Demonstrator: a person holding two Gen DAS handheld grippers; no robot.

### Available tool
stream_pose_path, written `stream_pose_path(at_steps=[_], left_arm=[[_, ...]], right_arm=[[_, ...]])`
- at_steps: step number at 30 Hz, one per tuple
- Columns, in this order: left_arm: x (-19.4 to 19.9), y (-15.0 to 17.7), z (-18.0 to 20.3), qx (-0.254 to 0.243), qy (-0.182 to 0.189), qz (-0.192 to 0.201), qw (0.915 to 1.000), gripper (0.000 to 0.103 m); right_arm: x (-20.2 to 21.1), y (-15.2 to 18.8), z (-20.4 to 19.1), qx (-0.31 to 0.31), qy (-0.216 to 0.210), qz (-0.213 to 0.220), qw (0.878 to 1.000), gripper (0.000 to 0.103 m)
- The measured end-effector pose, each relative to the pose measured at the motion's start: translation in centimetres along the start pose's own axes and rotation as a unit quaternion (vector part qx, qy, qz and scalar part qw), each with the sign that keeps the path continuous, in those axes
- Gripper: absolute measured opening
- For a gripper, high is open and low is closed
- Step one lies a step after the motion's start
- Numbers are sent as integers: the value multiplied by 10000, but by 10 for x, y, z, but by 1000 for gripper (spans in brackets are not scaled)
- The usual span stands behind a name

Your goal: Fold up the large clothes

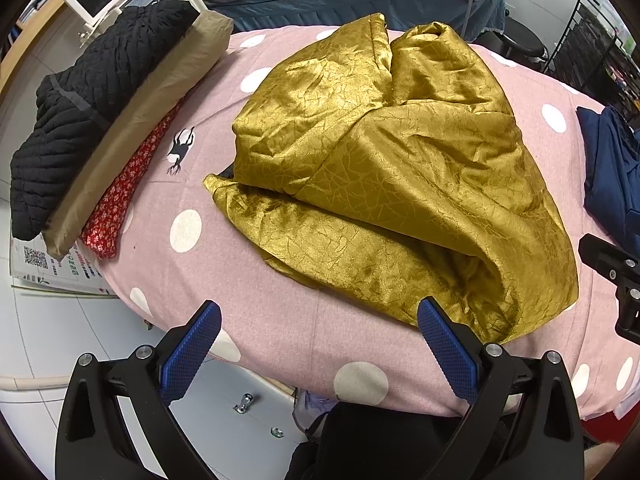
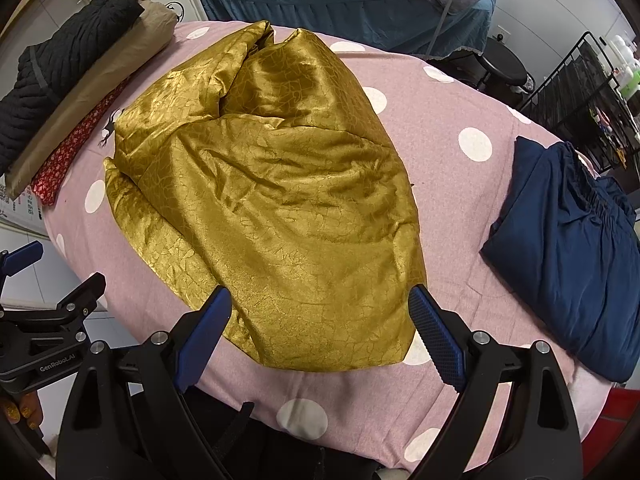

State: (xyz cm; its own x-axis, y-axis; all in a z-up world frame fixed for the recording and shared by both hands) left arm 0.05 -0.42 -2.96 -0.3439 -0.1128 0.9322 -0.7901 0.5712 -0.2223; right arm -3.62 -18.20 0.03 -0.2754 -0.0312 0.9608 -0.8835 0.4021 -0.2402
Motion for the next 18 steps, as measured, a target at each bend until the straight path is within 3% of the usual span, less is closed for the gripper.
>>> stream_pose_path(at_steps=[18], left_arm=[[-2, 0, 4, -103, -26, -57, 9999, 96]], right_arm=[[-2, 1, 2, -84, -115, -133, 9998, 89]])
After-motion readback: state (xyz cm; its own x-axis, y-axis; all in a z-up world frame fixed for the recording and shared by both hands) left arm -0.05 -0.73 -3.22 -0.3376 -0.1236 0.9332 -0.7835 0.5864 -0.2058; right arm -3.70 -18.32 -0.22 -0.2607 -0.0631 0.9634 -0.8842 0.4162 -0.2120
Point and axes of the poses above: each gripper's, at about its wrist camera, not at the fingertips, and x roughly against the way its jaws point, z to its right, y to its underside, the point moved 3 cm from there along -x, roughly the way its jaws point, and after that the axes turned 5 degrees about -y, right-handed, at the moved point
